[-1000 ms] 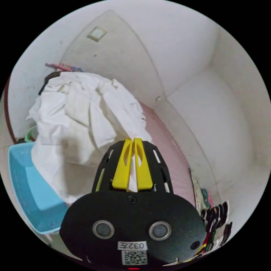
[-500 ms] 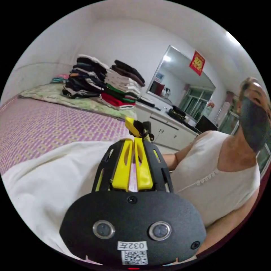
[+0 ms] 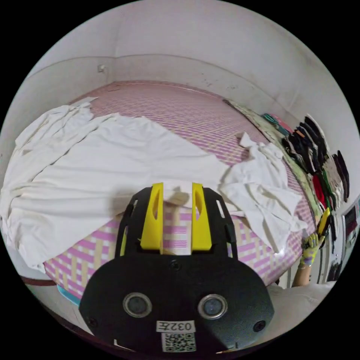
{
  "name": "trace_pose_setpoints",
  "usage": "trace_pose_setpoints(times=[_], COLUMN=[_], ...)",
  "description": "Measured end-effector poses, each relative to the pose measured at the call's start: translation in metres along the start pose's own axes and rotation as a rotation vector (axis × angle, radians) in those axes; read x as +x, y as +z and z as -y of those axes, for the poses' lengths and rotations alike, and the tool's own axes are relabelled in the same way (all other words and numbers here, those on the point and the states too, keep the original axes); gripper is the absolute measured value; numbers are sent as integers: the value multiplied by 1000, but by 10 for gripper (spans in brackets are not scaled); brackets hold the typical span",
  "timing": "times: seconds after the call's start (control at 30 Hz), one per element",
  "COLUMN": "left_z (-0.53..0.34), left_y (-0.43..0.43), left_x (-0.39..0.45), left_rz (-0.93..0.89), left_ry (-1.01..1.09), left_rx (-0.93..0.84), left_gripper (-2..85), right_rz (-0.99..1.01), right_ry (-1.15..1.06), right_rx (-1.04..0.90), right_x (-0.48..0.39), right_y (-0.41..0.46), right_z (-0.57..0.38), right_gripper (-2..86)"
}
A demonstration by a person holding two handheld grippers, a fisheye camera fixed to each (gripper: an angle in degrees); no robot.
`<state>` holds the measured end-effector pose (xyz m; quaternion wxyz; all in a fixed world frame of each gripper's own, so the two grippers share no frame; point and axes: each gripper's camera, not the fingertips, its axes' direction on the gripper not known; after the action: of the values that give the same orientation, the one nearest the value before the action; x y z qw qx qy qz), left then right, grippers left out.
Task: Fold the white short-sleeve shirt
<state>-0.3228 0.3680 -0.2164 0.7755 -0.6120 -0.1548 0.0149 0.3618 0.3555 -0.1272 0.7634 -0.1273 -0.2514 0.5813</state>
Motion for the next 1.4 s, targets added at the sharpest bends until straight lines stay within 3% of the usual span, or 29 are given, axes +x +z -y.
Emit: trace_pose_setpoints(times=[0.17,0.33,0.53,0.7,0.87,0.97,1.07,1.17,1.23,1.27,1.33,1.4], left_z=[-29,-33,-10,-4,-16,-4,23,57,67,64,24,-16], left_y=[-11,6,4,-9,-21,-43,-94,-167,-228,-239,-264,-268], left_x=[64,150,169,174,182,164,120,47,-51,-80,-184,-233], left_rz=[-114,108,39,27,74,4,25,225,277,286,311,295], left_ry=[419,678,685,656,664,587,422,172,-208,-326,-764,-935], left_rx=[7,-85,-128,-114,-90,-80,21,183,337,358,389,364], left_gripper=[95,95,62,40,34,26,0,-8,-9,-10,-10,-6], right_rz=[29,75,-28,-236,-373,-484,-473,-472,-501,-517,-586,-585], right_ry=[-4,-28,-124,-342,-384,-500,-440,-328,-221,-199,-132,-87], right_rx=[-39,-274,-749,-1011,-1357,-1454,-1262,-977,-793,-760,-651,-624], right_x=[-6,-17,-46,-73,-64,-63,-68,-67,-55,-50,-36,-28], right_y=[11,59,177,283,381,400,375,315,257,243,192,162], right_z=[-9,-17,-36,-58,-107,-131,-99,-44,-11,-6,5,5], right_gripper=[-10,-9,10,128,113,33,8,0,-1,0,4,12])
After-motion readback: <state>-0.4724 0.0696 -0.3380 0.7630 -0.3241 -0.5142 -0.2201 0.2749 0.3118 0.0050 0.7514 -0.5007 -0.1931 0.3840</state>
